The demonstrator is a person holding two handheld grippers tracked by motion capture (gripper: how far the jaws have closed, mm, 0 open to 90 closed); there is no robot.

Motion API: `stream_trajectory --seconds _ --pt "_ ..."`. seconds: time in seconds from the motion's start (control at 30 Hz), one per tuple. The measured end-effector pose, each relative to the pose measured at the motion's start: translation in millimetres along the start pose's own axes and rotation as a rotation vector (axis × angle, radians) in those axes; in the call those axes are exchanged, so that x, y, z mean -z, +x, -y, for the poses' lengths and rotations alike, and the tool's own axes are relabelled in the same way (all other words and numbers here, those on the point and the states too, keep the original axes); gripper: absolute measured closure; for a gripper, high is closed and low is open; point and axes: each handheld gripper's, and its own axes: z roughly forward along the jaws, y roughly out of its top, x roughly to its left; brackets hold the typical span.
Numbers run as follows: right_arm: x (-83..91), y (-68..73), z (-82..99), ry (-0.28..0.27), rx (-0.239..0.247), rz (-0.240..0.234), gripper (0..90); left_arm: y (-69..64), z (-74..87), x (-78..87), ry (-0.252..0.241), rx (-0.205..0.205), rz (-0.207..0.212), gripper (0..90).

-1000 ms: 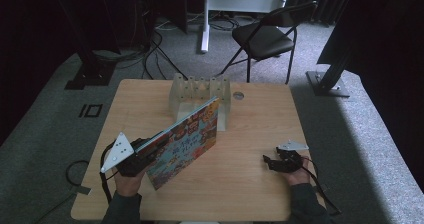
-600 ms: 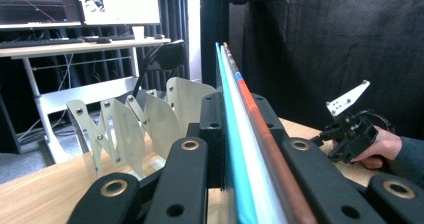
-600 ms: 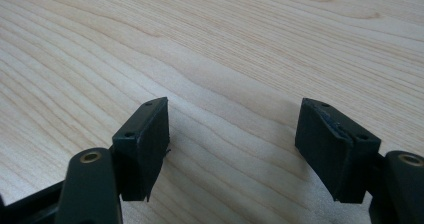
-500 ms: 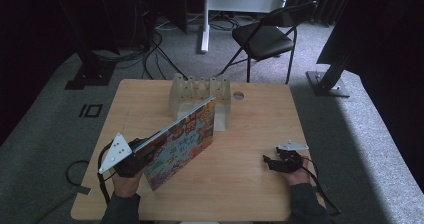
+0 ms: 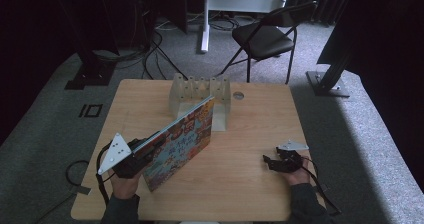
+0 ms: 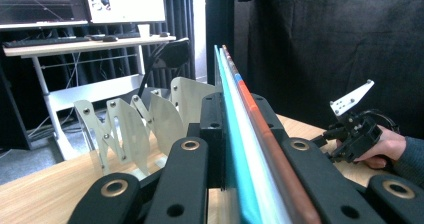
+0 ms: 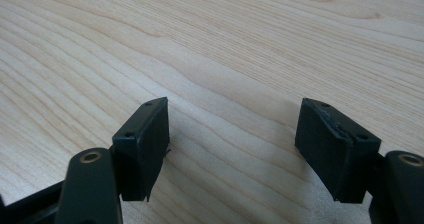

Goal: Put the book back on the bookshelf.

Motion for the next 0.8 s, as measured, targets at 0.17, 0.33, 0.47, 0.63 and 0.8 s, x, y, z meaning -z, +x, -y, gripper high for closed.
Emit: stream_trajectory --seconds 0.17,0.33,0.47,0.63,0.8 --pt "0.0 -0.1 0.0 0.000 0.000 0.000 29.3 0.8 -0.8 1.4 0.001 0.009 -0.009 80.5" --pt "0.0 -0.1 0.0 0.000 0.000 0.000 29.3 1.8 -1.4 3.1 0.001 0.016 -0.020 80.6" --pt "0.0 -0.1 0.0 0.000 0.000 0.000 29.3 2.7 -2.2 4.6 -0.007 0.022 -0.037 80.6" --pt "0.0 -0.1 0.0 0.000 0.000 -0.001 29.3 4.5 -4.2 7.1 -0.019 0.031 -0.059 80.6" --pt "0.0 -0.1 0.0 0.000 0.000 -0.001 29.3 5.8 -3.1 9.7 -0.025 0.040 -0.089 80.6"
